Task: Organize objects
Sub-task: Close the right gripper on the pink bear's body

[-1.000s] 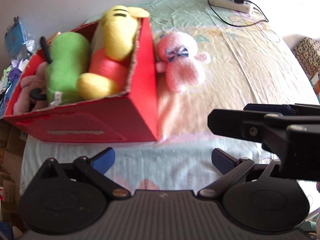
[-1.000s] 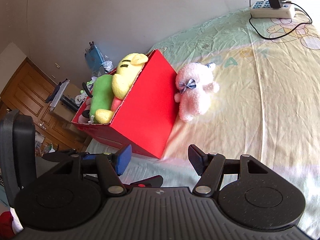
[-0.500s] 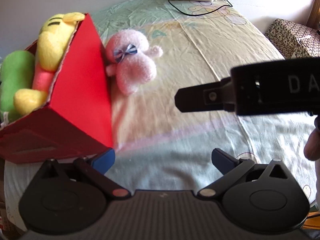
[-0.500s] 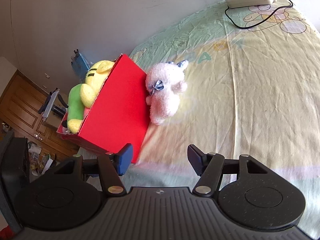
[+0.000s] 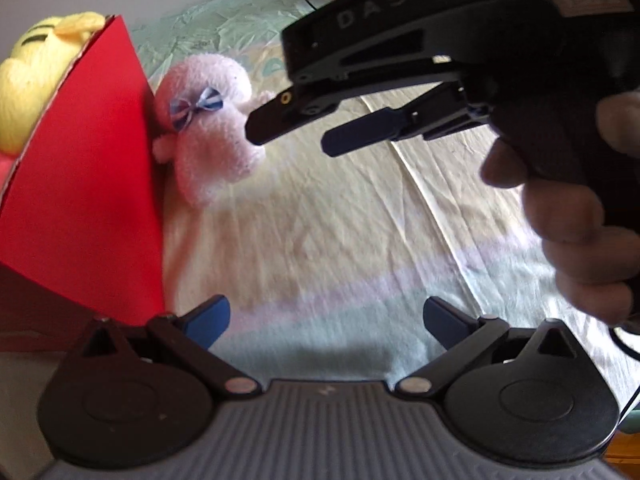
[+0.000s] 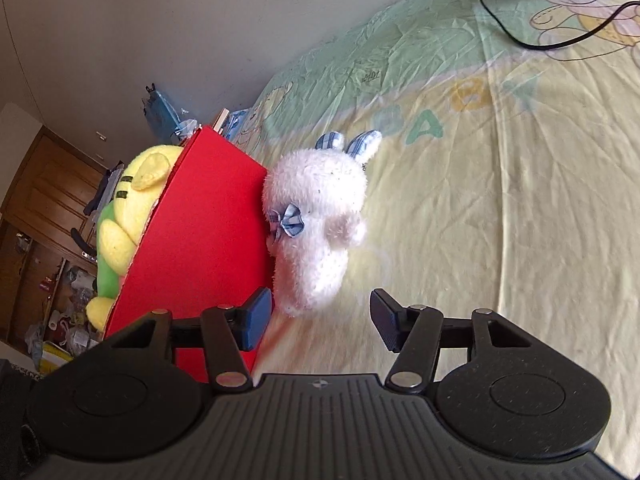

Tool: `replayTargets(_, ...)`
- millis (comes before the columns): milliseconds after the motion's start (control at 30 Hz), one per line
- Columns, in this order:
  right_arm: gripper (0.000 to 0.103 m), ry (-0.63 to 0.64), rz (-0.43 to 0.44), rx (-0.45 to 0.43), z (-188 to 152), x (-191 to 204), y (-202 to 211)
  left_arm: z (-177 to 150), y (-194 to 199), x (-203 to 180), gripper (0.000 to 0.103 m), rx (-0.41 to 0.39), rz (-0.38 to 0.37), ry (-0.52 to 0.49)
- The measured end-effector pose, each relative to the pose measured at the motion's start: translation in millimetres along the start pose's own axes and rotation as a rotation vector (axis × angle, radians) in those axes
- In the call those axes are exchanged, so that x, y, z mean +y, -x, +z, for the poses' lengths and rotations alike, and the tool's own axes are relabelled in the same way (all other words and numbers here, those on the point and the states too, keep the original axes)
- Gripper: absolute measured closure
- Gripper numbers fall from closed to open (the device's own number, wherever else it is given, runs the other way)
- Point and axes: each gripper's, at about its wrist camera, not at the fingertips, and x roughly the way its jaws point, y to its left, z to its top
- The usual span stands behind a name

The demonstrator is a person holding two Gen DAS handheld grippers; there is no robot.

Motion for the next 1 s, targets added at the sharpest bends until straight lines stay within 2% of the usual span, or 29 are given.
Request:
replayTargets(167, 0.045, -0.045, 0.043, 0.001, 13, -4, -27, 3, -2, 12, 0.001, -0.008, -0.017, 0.039)
replayTargets(300, 0.060, -0.094, 0.061, 0.021, 16, -12, -41, 0, -2, 14, 0.001, -0.009, -0.031, 0.036)
replayTargets(400, 0.066, -0.088, 0.072, 0.020, 13, -13, -40, 1, -4, 18, 0.001, 0.002, -0.058, 0.050)
replayTargets(600, 0.068, -0.130, 0.088, -0.011, 0, -21, -14, 4, 1, 16, 0.001, -0.014, -0.112, 0.031)
replayTargets(733, 0.068, -0.126, 0.059, -0.025, -18, -26, 13, 8, 10, 6, 0.001, -0.048, -0.158, -0.013)
replayTargets(967, 0.067, -0.192, 0.023, -0.080, -51, -47, 74, 21, 9, -5, 0.001, -0.065, -0.211, -0.066)
replayTargets(1000, 0.067, -0.202, 0.020, -0.082, -53, -51, 72, 20, 10, -9, 0.001, -0.069, -0.219, -0.069)
